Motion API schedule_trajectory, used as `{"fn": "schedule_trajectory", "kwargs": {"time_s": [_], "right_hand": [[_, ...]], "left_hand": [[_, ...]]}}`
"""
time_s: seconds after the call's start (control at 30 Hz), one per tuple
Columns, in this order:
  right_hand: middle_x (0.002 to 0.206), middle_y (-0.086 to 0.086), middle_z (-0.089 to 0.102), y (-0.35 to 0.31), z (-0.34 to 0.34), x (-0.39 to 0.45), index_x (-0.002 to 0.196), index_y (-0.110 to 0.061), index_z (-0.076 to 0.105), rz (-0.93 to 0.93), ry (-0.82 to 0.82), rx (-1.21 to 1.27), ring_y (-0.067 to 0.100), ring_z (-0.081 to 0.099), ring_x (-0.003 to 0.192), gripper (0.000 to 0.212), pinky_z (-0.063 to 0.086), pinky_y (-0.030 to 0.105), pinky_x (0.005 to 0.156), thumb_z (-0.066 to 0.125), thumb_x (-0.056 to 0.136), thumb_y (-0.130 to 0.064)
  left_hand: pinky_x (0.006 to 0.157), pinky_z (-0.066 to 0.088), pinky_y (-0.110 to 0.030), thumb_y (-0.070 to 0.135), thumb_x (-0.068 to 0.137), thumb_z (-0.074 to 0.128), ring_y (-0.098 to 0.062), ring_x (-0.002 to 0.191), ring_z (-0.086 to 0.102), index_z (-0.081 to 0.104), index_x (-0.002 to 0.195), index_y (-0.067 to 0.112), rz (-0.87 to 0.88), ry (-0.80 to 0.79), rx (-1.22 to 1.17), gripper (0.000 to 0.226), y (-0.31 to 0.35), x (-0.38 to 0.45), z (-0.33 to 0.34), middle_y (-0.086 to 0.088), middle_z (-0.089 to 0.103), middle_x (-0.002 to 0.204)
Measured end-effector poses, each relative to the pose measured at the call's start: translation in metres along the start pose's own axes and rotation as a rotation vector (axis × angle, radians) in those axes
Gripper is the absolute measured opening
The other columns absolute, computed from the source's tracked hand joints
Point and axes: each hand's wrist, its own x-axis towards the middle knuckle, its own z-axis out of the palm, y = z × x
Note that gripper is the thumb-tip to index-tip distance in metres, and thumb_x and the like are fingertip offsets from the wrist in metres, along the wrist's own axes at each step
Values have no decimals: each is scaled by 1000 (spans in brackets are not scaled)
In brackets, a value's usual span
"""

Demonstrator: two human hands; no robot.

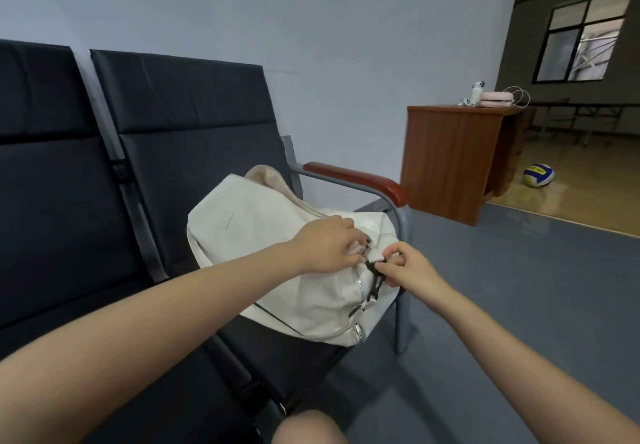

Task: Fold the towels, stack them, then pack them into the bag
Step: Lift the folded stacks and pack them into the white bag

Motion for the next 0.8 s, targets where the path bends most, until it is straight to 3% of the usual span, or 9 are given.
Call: {"fn": "schedule_trajectory", "kwargs": {"time_s": [0.13, 0.3, 0.4, 0.6, 0.8], "right_hand": [[62, 0, 48, -6, 1, -3, 100, -8, 58, 139, -14, 169, 12, 43, 54, 11, 40, 23, 54, 58, 90, -3], [55, -3, 35, -5, 2, -9, 90, -6, 61, 120, -15, 282, 10, 29, 48, 15, 29, 26, 53, 48, 90, 3], [54, -4, 35, -2, 3, -11, 86, -7, 64, 125, 14, 325, 11, 28, 49, 19, 28, 27, 54, 48, 90, 3], [55, -1, 41, 7, 6, -8, 86, -9, 67, 123, -8, 364, 11, 31, 48, 25, 31, 27, 52, 46, 91, 4], [60, 1, 49, 14, 9, -7, 86, -9, 66, 118, -37, 349, 12, 34, 49, 26, 36, 26, 50, 45, 91, 4]], "left_hand": [[89, 37, -35, 48, 91, 54, -21, 115, 45, 55, 125, 29, -33, -4, 145, 39, 4, -1, 15, 1, 55, 119], [86, 40, -36, 39, 95, 49, -25, 114, 48, 56, 117, 16, -151, 12, 172, 32, 13, 8, 24, -4, 58, 118], [75, 36, -34, 40, 96, 46, -26, 111, 50, 52, 119, 17, -59, 8, 260, 33, 12, 7, 26, -4, 56, 117], [74, 36, -30, 47, 94, 51, -20, 102, 52, 56, 127, 41, 90, 28, 152, 33, 0, 1, 30, 4, 56, 112], [62, 34, -31, 35, 93, 56, -25, 86, 57, 67, 109, 24, 227, 71, 213, 22, -1, 1, 37, -1, 60, 96]]}}
